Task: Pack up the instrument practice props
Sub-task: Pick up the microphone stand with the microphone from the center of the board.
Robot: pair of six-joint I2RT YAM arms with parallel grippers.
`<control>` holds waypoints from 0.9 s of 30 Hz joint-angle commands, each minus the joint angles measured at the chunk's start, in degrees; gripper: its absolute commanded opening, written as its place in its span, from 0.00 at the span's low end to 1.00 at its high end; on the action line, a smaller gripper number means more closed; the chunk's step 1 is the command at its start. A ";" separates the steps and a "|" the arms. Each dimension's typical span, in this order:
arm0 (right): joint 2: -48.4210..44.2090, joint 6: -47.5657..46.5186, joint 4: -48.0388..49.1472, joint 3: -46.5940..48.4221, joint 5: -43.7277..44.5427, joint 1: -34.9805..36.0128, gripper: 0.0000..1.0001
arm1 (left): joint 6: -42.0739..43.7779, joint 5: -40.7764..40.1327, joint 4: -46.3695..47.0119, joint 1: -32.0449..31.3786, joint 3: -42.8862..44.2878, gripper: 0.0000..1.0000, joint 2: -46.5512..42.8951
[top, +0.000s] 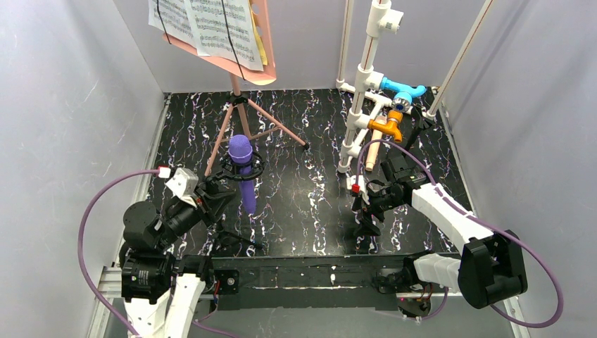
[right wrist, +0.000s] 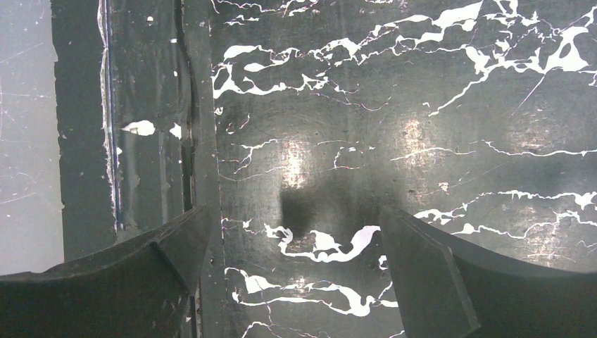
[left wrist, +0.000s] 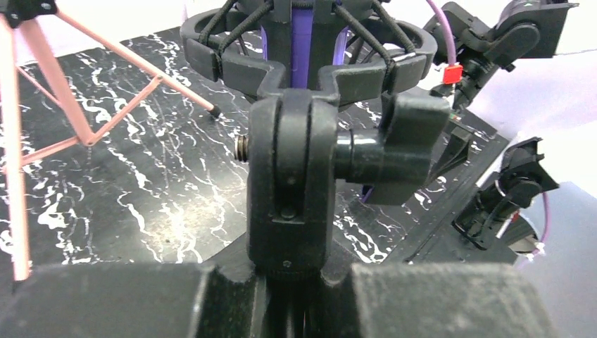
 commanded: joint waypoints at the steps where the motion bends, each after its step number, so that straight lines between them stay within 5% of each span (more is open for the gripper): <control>1: 0.37 -0.97 -0.84 0.91 -0.92 -0.34 0.98 | -4.71 5.18 8.42 -1.04 -0.70 0.00 0.96; 27: 0.13 -4.91 -4.93 1.35 -3.66 -3.32 0.98 | -14.84 10.22 22.46 -6.67 -8.80 0.00 3.68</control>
